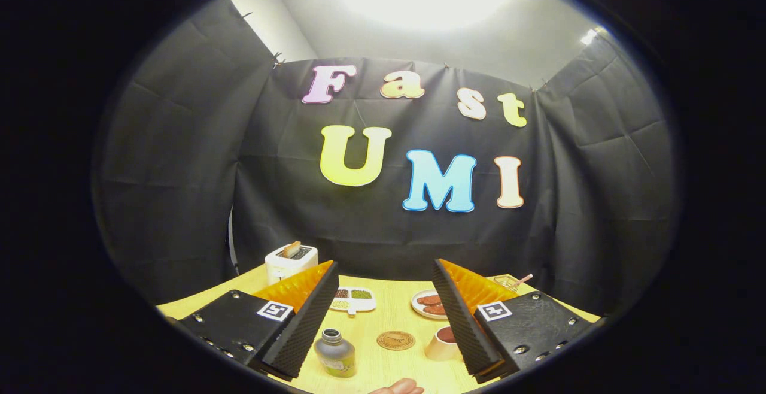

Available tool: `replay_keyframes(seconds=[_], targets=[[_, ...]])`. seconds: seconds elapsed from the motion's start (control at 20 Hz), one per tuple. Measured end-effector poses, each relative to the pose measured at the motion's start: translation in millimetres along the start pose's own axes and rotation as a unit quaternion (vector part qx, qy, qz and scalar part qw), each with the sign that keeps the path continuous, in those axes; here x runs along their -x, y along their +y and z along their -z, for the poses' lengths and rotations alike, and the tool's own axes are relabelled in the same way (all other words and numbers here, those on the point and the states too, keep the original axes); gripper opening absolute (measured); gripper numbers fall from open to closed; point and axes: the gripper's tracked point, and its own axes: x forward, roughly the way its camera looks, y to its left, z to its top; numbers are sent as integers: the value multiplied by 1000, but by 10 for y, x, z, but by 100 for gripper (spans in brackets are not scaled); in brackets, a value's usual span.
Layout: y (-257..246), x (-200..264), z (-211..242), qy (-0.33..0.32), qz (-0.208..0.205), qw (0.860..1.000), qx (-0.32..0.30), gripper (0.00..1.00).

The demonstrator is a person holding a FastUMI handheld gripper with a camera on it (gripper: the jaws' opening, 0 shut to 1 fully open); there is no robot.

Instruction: Take the bottle from table, then pour the juice into the cup, finally place the bottle on the coaster

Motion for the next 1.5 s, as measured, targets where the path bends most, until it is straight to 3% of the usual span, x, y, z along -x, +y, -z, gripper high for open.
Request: replay_keyframes(seconds=[1.05,1.5], targets=[[747,-225,1511,11,-50,999,-15,97],[876,-409,2105,50,-54,997,-12,97]])
